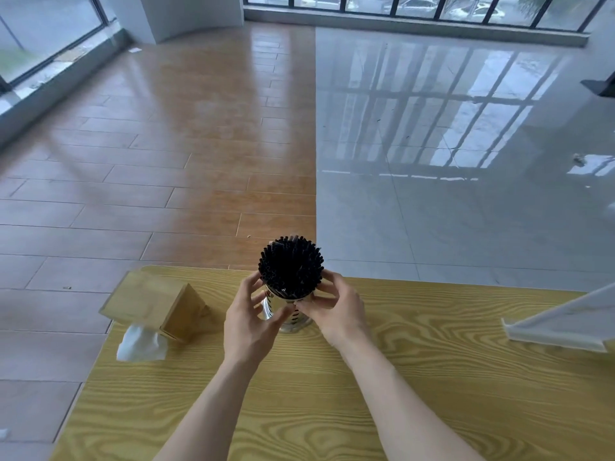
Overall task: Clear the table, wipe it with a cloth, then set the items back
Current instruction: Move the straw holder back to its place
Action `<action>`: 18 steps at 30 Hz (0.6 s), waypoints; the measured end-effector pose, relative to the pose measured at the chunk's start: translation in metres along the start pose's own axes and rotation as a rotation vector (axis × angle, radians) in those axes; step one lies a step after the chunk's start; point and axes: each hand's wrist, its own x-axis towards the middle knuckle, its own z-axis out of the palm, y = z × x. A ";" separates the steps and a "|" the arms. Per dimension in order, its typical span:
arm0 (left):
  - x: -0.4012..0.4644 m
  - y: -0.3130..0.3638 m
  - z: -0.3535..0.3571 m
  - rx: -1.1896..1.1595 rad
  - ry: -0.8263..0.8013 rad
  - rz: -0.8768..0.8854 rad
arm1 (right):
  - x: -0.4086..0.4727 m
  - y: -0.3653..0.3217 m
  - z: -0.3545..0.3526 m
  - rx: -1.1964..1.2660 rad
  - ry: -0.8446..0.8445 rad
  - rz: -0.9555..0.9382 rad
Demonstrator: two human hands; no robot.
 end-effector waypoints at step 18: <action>-0.020 -0.001 -0.022 0.138 0.004 -0.066 | -0.021 0.004 0.002 -0.099 0.064 0.097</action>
